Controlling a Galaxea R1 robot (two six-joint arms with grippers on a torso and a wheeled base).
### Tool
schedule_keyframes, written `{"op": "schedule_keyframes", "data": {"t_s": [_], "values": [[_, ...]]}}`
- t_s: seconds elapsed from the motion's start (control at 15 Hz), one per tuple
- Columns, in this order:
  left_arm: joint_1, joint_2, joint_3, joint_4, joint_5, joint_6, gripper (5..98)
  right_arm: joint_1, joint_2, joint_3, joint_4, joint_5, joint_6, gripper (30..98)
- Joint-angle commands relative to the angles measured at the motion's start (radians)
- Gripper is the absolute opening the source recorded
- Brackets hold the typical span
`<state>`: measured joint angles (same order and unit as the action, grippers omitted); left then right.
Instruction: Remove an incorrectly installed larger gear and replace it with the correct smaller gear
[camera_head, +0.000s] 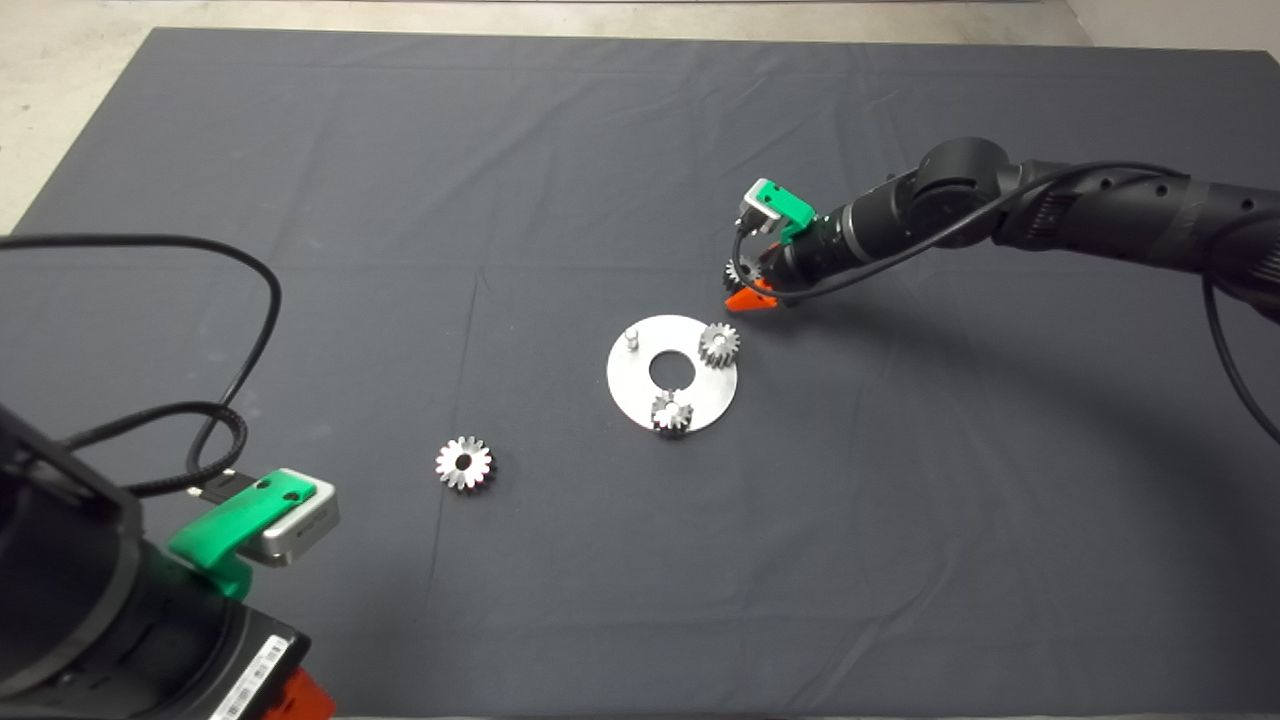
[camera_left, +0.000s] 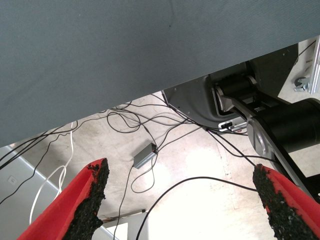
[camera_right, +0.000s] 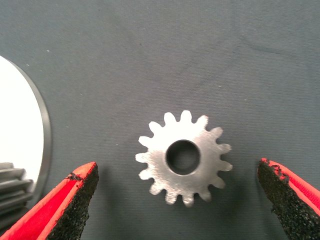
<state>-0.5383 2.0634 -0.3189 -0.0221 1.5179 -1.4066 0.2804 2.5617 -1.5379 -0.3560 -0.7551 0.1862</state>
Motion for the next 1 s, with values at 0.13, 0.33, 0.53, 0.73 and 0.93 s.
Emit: {"op": "schedule_keyframes", "data": {"t_s": [0.13, 0.33, 0.53, 0.73, 0.93], "values": [[-0.012, -0.005, -0.004, -0.021, 0.001, 0.000, 73.3, 0.025, -0.004, 0.000, -0.068, 0.033, -0.034, 83.5], [-0.012, -0.010, -0.004, -0.021, 0.001, 0.000, 73.3, 0.024, -0.004, 0.000, -0.084, 0.034, -0.037, 79.7], [-0.012, -0.013, -0.004, -0.021, 0.001, 0.000, 73.3, 0.023, 0.001, 0.000, -0.086, 0.036, -0.040, 75.9], [-0.014, -0.013, -0.004, -0.021, 0.001, 0.000, 73.3, 0.011, 0.007, 0.000, -0.086, 0.092, -0.039, 75.9], [-0.012, -0.017, -0.004, -0.021, 0.001, 0.000, 73.3, 0.002, 0.009, 0.000, -0.086, 0.094, -0.039, 69.8]]}}
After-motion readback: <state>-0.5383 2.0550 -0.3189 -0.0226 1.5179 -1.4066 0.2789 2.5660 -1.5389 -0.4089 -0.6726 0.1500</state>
